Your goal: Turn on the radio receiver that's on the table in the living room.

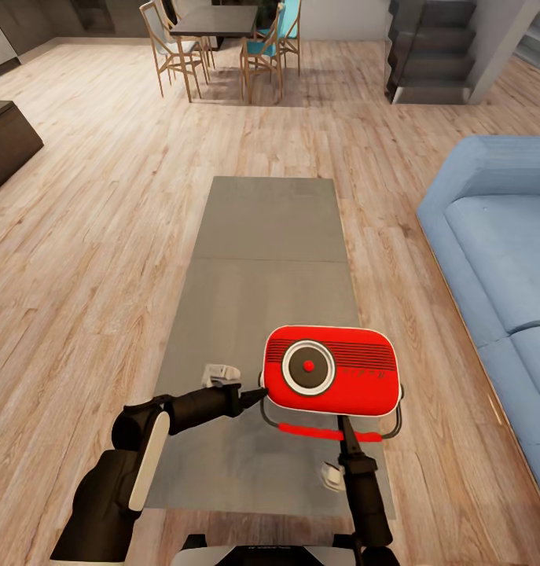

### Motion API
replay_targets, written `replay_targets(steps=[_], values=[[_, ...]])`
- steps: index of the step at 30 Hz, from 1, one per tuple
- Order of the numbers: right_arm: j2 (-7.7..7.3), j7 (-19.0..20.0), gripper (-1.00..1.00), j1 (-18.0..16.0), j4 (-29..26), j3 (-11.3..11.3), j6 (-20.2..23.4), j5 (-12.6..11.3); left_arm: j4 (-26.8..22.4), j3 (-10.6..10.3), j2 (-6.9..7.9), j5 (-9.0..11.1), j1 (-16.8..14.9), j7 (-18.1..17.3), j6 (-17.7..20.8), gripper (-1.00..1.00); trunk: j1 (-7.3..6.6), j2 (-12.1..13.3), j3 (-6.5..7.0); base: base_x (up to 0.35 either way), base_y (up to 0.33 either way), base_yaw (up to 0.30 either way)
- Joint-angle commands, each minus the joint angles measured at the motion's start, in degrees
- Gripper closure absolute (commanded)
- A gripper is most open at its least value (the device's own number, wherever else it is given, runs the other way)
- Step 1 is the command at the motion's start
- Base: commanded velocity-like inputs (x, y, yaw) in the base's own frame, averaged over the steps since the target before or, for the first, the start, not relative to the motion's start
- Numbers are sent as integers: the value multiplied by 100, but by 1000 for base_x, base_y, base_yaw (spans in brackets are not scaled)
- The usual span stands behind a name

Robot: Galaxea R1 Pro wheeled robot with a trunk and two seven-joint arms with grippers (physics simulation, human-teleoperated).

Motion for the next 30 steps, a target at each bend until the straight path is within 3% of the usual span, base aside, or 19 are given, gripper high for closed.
replay_targets(steps=[1, 4, 12, 23, 30], values=[[-9, -3, 100, 3, -7, 230, 17, 289, -2, 3, -2, 30, -2, 0, -3, -100, 0, 0, 0, 0, 0, 0], [-20, 1, 100, 3, -7, 250, 6, 291, 0, 3, -7, 30, -2, 5, -6, -100, 0, 0, 0, 0, 0, 0], [-32, -5, 100, 3, -8, 564, 32, 280, 2, 3, -12, 30, -2, 7, -3, -100, 0, 0, 0, 0, 0, 0], [-31, 9, 100, 3, 26, 589, 65, 278, 3, 3, -16, 30, -2, 7, -4, -100, 0, 0, 0, 0, 0, 0], [-6, 2, 100, 3, 42, 597, 87, 125, 2, 3, -19, 30, -2, 7, -6, -100, 0, 0, 0, 0, 0, 0]])
